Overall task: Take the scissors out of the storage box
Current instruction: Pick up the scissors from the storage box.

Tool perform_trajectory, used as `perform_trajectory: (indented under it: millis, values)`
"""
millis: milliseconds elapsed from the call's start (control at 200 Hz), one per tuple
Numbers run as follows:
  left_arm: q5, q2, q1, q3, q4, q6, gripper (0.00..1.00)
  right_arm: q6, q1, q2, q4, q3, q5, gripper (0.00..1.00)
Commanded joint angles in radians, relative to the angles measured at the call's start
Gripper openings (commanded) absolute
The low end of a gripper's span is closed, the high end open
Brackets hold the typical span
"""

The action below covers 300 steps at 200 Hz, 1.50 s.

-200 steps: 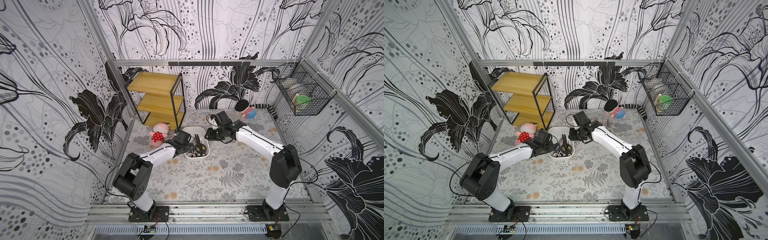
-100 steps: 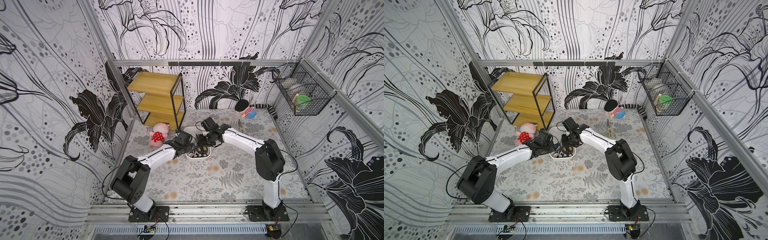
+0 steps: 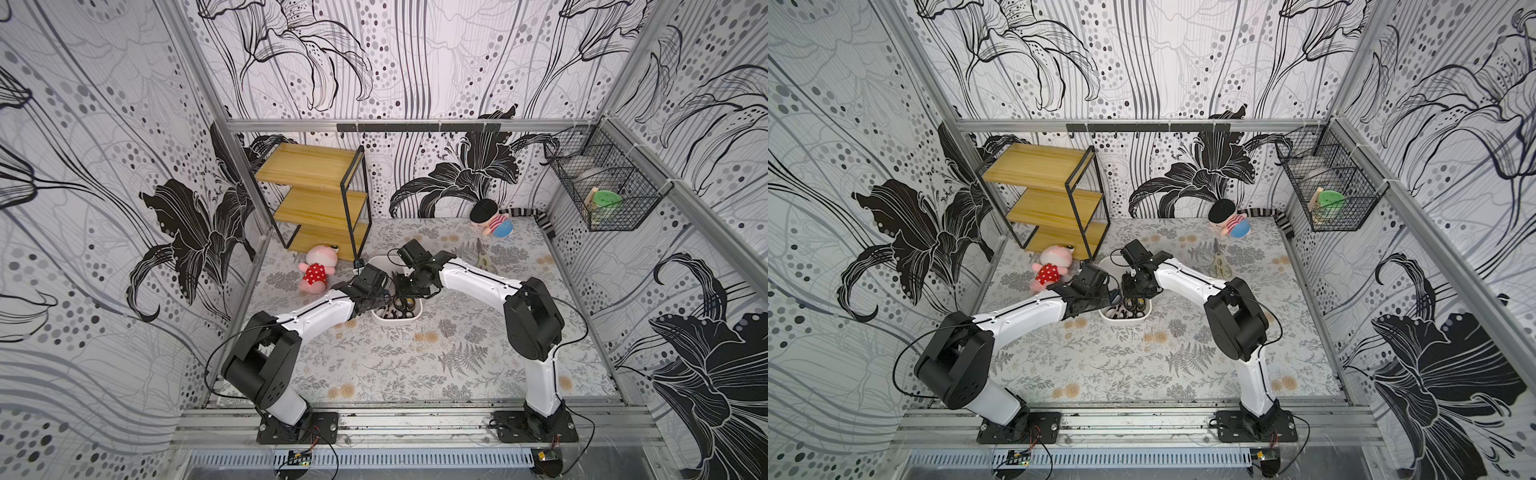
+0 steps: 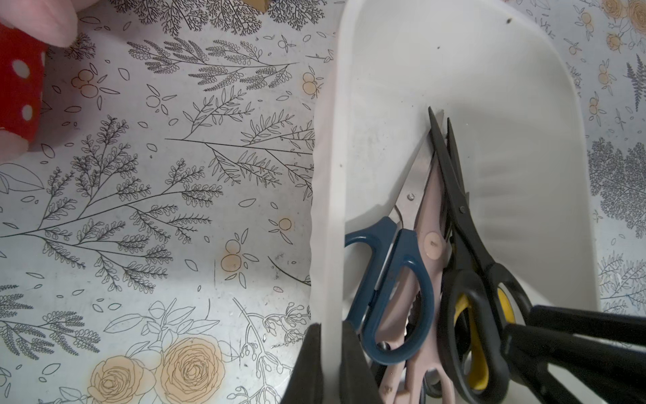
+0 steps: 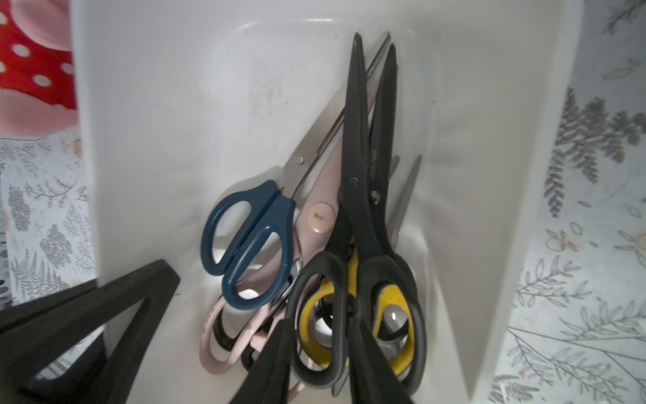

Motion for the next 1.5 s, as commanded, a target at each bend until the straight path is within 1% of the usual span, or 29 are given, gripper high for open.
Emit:
perform_trajectory:
  millis: [0, 435, 726, 981, 1061, 1121, 1341, 1497]
  values:
    - [-0.036, -0.036, -0.006, 0.054, 0.085, -0.022, 0.0, 0.026, 0.009, 0.023, -0.049, 0.021, 0.027, 0.32]
    - [-0.052, -0.043, -0.012, 0.055, 0.075, -0.032, 0.0, 0.039, 0.025, 0.061, -0.066, 0.021, 0.027, 0.31]
    - [-0.061, -0.044, -0.013, 0.064, 0.069, -0.029, 0.0, 0.058, 0.037, 0.023, -0.08, 0.0, 0.057, 0.32]
    - [-0.061, -0.054, -0.012, 0.066, 0.062, -0.029, 0.0, 0.073, 0.039, 0.075, -0.066, 0.019, 0.074, 0.3]
    - [-0.064, -0.063, -0.014, 0.059, 0.061, -0.031, 0.0, 0.073, 0.039, 0.083, -0.062, 0.023, 0.075, 0.28]
    - [-0.064, -0.071, -0.013, 0.054, 0.061, -0.032, 0.0, 0.076, 0.038, 0.083, -0.059, 0.022, 0.077, 0.24]
    - [-0.073, -0.08, -0.013, 0.032, 0.065, -0.038, 0.0, 0.077, 0.038, 0.039, -0.031, 0.001, 0.073, 0.01]
    - [-0.076, -0.071, -0.012, 0.024, 0.074, -0.041, 0.0, 0.069, 0.039, -0.001, -0.016, 0.01, 0.057, 0.0]
